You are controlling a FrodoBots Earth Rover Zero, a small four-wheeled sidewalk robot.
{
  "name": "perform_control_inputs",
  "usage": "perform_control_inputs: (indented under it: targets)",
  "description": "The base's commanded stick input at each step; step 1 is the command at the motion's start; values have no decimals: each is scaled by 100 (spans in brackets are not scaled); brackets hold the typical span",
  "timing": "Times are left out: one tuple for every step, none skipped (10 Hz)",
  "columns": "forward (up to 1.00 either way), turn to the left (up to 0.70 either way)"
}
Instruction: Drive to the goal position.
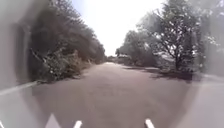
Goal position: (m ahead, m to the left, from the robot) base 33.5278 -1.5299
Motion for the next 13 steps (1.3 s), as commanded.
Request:
perform_control_inputs:
  targets:
    - [85, 0]
    - [85, 0]
    - [85, 0]
    - [85, 0]
    - [85, 0]
    - [85, 0]
    - [85, 0]
    - [85, 0]
    - [85, 0]
    - [85, 0]
    - [85, 0]
    - [85, 0]
    - [85, 0]
